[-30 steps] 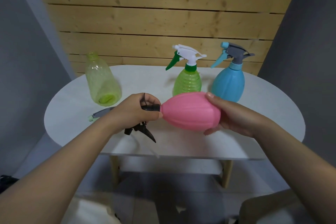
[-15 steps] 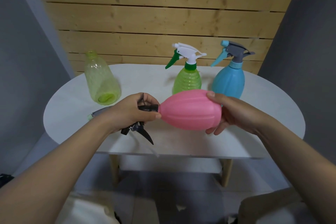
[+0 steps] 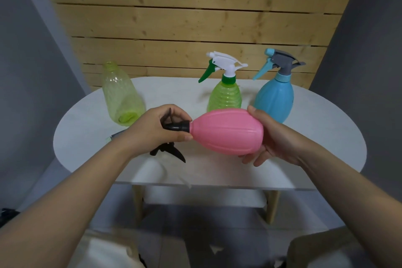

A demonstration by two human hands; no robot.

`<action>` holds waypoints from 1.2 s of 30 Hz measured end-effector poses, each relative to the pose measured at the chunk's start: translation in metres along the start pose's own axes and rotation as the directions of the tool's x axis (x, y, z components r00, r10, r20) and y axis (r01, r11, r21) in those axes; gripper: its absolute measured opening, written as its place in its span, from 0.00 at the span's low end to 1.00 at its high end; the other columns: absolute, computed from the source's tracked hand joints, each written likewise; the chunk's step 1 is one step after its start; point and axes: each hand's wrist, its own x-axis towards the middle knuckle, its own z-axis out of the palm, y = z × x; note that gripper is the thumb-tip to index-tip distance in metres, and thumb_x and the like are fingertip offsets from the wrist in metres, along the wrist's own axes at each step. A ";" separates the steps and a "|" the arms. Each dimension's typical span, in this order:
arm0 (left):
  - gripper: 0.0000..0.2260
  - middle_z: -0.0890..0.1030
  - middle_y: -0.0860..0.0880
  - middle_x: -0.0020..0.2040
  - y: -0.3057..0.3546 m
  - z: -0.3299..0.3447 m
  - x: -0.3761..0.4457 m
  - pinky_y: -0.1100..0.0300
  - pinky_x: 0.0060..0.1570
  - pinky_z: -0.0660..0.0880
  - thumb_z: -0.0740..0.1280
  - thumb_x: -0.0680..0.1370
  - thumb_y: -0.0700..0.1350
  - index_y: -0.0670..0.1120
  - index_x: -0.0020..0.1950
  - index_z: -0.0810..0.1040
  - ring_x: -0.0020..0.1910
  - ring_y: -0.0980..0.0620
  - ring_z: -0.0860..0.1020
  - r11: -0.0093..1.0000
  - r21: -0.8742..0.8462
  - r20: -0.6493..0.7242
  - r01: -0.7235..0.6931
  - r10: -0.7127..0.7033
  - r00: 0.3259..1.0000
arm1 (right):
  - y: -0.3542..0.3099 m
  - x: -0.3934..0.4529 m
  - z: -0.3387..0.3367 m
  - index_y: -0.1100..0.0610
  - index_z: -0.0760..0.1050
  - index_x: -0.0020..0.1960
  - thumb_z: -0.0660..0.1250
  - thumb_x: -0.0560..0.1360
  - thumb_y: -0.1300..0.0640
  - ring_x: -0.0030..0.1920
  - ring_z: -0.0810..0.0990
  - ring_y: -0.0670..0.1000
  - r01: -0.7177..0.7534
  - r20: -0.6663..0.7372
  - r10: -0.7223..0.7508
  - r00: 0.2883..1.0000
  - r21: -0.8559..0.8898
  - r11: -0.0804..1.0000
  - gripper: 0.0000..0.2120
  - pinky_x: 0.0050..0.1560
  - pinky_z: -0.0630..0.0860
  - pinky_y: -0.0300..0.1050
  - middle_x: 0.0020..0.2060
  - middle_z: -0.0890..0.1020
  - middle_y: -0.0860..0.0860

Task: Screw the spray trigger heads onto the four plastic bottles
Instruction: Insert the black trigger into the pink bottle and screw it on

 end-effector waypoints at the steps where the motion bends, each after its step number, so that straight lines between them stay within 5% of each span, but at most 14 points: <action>1: 0.13 0.84 0.56 0.35 -0.001 0.001 0.000 0.70 0.36 0.74 0.77 0.64 0.36 0.45 0.45 0.79 0.35 0.60 0.80 0.999 0.031 0.000 0.007 -0.007 1.000 | 0.001 0.001 0.001 0.53 0.75 0.59 0.59 0.67 0.31 0.38 0.84 0.58 0.020 -0.030 -0.019 0.999 0.016 1.000 0.32 0.32 0.80 0.47 0.44 0.83 0.65; 6: 0.14 0.83 0.50 0.40 -0.009 0.002 0.004 0.67 0.39 0.75 0.78 0.62 0.37 0.48 0.44 0.81 0.37 0.58 0.80 0.997 0.066 -0.073 0.032 -0.027 0.997 | 0.004 0.008 0.005 0.51 0.80 0.50 0.67 0.67 0.39 0.43 0.86 0.55 0.080 -0.161 -0.058 0.985 0.129 0.988 0.19 0.42 0.83 0.55 0.46 0.84 0.57; 10: 0.13 0.84 0.53 0.36 -0.011 -0.002 0.006 0.69 0.33 0.74 0.78 0.62 0.39 0.48 0.43 0.81 0.33 0.60 0.79 0.994 0.035 -0.142 0.100 -0.094 0.985 | 0.003 0.008 0.003 0.46 0.67 0.69 0.68 0.69 0.48 0.52 0.84 0.56 0.133 -0.038 -0.128 0.991 0.162 0.978 0.29 0.48 0.82 0.53 0.57 0.81 0.52; 14: 0.11 0.82 0.55 0.30 -0.009 -0.008 0.006 0.67 0.29 0.75 0.78 0.62 0.39 0.49 0.40 0.82 0.29 0.59 0.78 0.990 -0.007 -0.145 0.137 -0.137 0.980 | -0.001 0.003 -0.008 0.42 0.62 0.70 0.68 0.68 0.72 0.56 0.81 0.60 0.199 0.110 -0.212 0.971 0.113 0.973 0.39 0.50 0.81 0.53 0.54 0.84 0.50; 18: 0.10 0.82 0.56 0.29 -0.006 -0.009 0.004 0.68 0.26 0.72 0.76 0.64 0.36 0.46 0.42 0.82 0.26 0.60 0.76 0.991 -0.011 -0.122 0.130 -0.131 0.984 | -0.005 -0.002 -0.010 0.45 0.65 0.70 0.74 0.64 0.56 0.50 0.84 0.61 0.202 0.081 -0.196 0.977 -0.074 0.977 0.37 0.48 0.82 0.50 0.53 0.84 0.59; 24: 0.11 0.80 0.57 0.27 -0.004 -0.012 0.001 0.70 0.20 0.65 0.75 0.66 0.35 0.44 0.46 0.81 0.23 0.60 0.73 0.992 -0.001 -0.112 0.122 -0.122 0.986 | 0.002 0.000 -0.001 0.54 0.75 0.59 0.64 0.64 0.29 0.41 0.85 0.60 0.134 0.015 -0.134 0.991 -0.148 0.980 0.35 0.37 0.81 0.46 0.41 0.85 0.63; 28: 0.11 0.82 0.56 0.29 -0.005 -0.013 0.001 0.68 0.21 0.67 0.76 0.66 0.36 0.44 0.46 0.81 0.25 0.59 0.75 0.991 -0.004 -0.112 0.137 -0.136 0.984 | 0.003 0.002 0.004 0.48 0.80 0.54 0.64 0.66 0.34 0.50 0.84 0.57 0.211 -0.013 -0.212 0.977 -0.031 0.977 0.25 0.41 0.81 0.47 0.51 0.85 0.54; 32: 0.11 0.82 0.55 0.31 -0.006 -0.013 0.002 0.66 0.24 0.69 0.76 0.65 0.38 0.46 0.45 0.82 0.26 0.57 0.76 0.987 -0.005 -0.120 0.160 -0.160 0.980 | 0.002 0.004 0.008 0.43 0.70 0.65 0.63 0.67 0.36 0.46 0.85 0.58 0.279 -0.137 -0.279 0.951 -0.021 0.960 0.28 0.39 0.82 0.51 0.55 0.80 0.56; 36: 0.11 0.83 0.51 0.36 -0.008 -0.015 0.004 0.62 0.30 0.73 0.77 0.64 0.39 0.47 0.43 0.83 0.28 0.56 0.77 0.983 -0.044 -0.144 0.179 -0.184 0.972 | 0.001 0.000 0.004 0.43 0.67 0.67 0.67 0.71 0.47 0.51 0.84 0.57 0.314 -0.001 -0.314 0.949 0.015 0.949 0.26 0.45 0.82 0.52 0.58 0.79 0.54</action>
